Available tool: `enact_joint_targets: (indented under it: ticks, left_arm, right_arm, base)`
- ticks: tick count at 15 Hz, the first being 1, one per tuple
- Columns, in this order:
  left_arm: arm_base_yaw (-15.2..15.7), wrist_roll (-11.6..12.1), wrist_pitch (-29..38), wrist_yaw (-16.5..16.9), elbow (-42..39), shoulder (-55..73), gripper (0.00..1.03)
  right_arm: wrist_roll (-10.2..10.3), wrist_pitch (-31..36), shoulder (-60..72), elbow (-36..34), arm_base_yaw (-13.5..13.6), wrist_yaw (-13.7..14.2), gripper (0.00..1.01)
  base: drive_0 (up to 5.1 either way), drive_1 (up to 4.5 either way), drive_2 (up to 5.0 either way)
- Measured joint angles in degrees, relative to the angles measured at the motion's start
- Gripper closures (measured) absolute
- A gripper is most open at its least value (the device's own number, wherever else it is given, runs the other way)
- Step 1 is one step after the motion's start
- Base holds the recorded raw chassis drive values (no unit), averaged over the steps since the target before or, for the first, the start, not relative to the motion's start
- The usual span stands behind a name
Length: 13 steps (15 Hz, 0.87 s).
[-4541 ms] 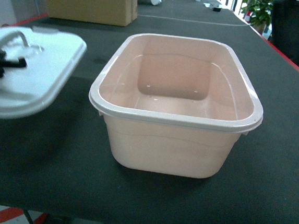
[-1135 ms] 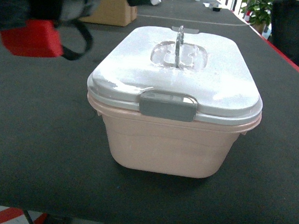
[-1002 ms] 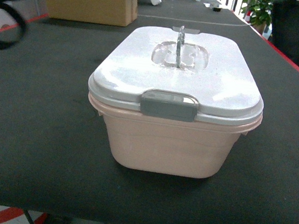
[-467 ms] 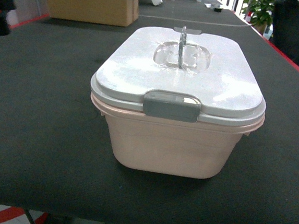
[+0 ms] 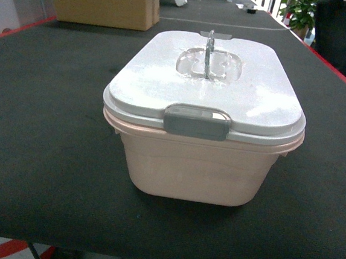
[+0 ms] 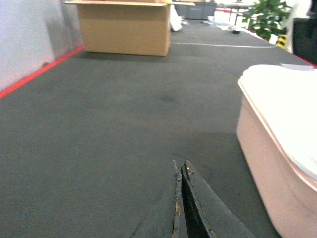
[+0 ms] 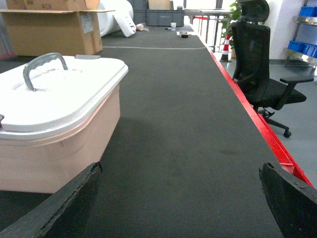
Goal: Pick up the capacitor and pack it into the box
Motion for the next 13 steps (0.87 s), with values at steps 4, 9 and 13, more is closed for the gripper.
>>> enact_joint_targets:
  ticks: [4,9,13]
  left_arm:
    - [3.76,0.04,-5.05,3.52,-5.73,-10.58,1.01]
    - [3.74,0.04,-12.90,3.63,-11.04,-24.22,1.01]
    - [3.74,0.04,-15.67,3.65,-11.06,-27.28,1.01]
  right_arm:
    - [-0.02,0.04,0.00,0.00,0.00,-0.02,0.03]
    - [0.00,0.02,0.00,0.00,0.00,0.00,0.03]
    - [0.00,0.00,0.00,0.00,0.00,0.00,0.03]
  base:
    - [0.0,0.00,0.0]
    - [0.0,0.00,0.0]
    - [0.0,0.00,0.0]
